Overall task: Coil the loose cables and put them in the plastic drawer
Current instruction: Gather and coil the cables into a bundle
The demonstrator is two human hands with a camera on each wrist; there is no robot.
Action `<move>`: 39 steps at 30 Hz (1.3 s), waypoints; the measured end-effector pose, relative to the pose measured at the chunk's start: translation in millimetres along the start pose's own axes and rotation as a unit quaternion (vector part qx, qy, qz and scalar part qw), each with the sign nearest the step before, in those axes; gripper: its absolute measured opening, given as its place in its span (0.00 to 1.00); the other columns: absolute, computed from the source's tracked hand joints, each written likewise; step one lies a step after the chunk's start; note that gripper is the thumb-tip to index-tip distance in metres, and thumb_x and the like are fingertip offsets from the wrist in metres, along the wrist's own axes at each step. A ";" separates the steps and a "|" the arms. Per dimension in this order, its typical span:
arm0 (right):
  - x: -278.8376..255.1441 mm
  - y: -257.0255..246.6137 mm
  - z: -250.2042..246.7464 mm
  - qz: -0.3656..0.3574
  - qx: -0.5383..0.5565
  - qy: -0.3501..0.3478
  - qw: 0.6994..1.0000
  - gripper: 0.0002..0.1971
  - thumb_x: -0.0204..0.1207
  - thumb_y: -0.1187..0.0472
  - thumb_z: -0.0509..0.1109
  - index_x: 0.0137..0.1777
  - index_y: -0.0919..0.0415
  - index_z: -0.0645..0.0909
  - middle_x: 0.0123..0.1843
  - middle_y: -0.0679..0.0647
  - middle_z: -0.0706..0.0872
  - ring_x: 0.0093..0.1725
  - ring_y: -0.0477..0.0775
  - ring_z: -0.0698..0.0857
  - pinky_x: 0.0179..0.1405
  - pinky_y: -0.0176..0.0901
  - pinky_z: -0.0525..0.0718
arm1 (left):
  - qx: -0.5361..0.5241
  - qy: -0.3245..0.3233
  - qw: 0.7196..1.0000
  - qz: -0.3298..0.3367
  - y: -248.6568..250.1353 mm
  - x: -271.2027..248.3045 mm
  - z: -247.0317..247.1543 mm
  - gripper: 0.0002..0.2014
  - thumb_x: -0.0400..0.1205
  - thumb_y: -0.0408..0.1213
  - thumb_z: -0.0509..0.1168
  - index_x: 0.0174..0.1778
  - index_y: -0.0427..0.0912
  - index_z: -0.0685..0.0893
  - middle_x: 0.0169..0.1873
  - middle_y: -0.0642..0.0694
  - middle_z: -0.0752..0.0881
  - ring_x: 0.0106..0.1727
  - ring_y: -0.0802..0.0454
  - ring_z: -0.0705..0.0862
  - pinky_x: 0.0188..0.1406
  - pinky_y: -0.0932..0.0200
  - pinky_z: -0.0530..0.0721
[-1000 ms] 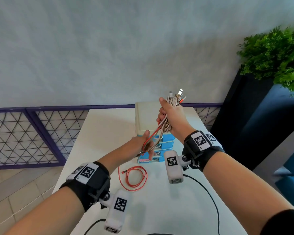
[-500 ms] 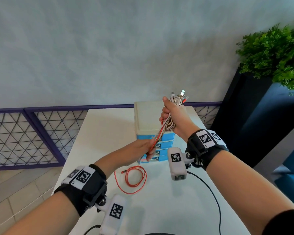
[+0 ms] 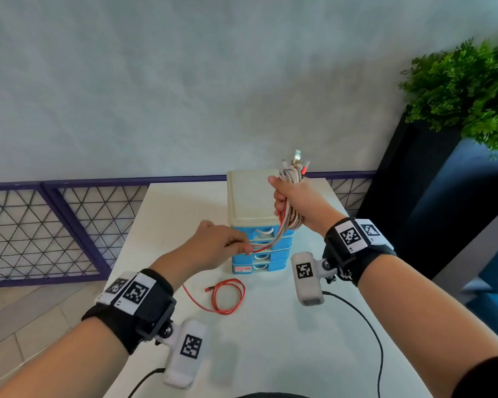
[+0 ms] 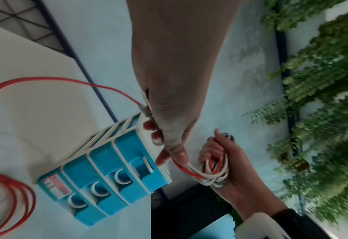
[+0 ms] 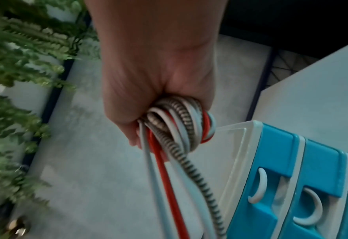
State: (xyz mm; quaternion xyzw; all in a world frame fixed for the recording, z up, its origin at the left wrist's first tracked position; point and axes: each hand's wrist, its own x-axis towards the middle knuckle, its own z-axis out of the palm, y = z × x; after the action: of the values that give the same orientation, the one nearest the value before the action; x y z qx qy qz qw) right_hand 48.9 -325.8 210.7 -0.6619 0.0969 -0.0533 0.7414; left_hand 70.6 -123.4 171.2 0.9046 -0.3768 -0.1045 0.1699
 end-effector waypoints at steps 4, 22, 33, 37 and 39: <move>-4.0 -1.2 7.0 -0.006 -0.193 -0.044 0.980 0.16 0.80 0.53 0.69 0.34 0.61 0.78 0.27 0.54 0.85 0.29 0.56 0.87 0.35 0.49 0.89 | 0.108 0.089 0.989 0.044 11.4 4.4 -14.9 0.13 0.74 0.58 0.67 0.48 0.57 0.86 0.42 0.58 0.88 0.53 0.58 0.75 0.68 0.46 0.55; -33.6 13.0 27.6 0.068 -0.204 -0.204 0.955 0.03 0.80 0.63 0.68 0.50 0.63 0.80 0.42 0.62 0.90 0.37 0.55 0.90 0.42 0.44 0.89 | 0.105 0.113 0.988 0.030 28.0 9.9 -21.1 0.40 0.61 0.52 0.78 0.60 0.47 0.59 0.33 0.54 0.84 0.39 0.47 0.87 0.64 0.50 0.70; -36.3 24.3 12.2 0.095 -0.112 -0.235 0.961 0.05 0.78 0.63 0.72 0.45 0.65 0.81 0.34 0.57 0.84 0.33 0.54 0.83 0.41 0.50 0.87 | -0.317 -0.098 0.935 -0.128 9.5 22.4 -74.5 0.41 0.68 0.76 0.50 0.57 0.42 0.77 0.48 0.38 0.90 0.39 0.44 0.89 0.52 0.47 0.86; -31.5 26.4 6.1 0.075 -0.068 -0.205 0.973 0.05 0.76 0.63 0.74 0.41 0.61 0.82 0.32 0.56 0.82 0.31 0.53 0.83 0.39 0.49 0.86 | -0.518 -0.071 0.834 -0.176 -11.7 20.5 -66.6 0.43 0.78 0.70 0.34 0.49 0.37 0.83 0.34 0.39 0.90 0.26 0.48 0.81 0.34 0.56 0.82; -28.5 28.0 3.2 0.070 -0.033 -0.172 0.982 0.05 0.78 0.63 0.72 0.42 0.62 0.82 0.34 0.57 0.84 0.32 0.54 0.84 0.39 0.49 0.87 | -0.554 -0.060 0.811 -0.179 -17.0 15.3 -56.7 0.35 0.83 0.63 0.39 0.45 0.37 0.82 0.28 0.44 0.85 0.24 0.51 0.77 0.33 0.57 0.82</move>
State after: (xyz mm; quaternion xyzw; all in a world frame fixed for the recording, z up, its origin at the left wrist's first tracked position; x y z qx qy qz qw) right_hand 20.4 -313.5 185.4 -0.6771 0.0164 0.1167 0.7264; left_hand 110.1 -110.3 215.9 0.7008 -0.0963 -0.3778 0.5974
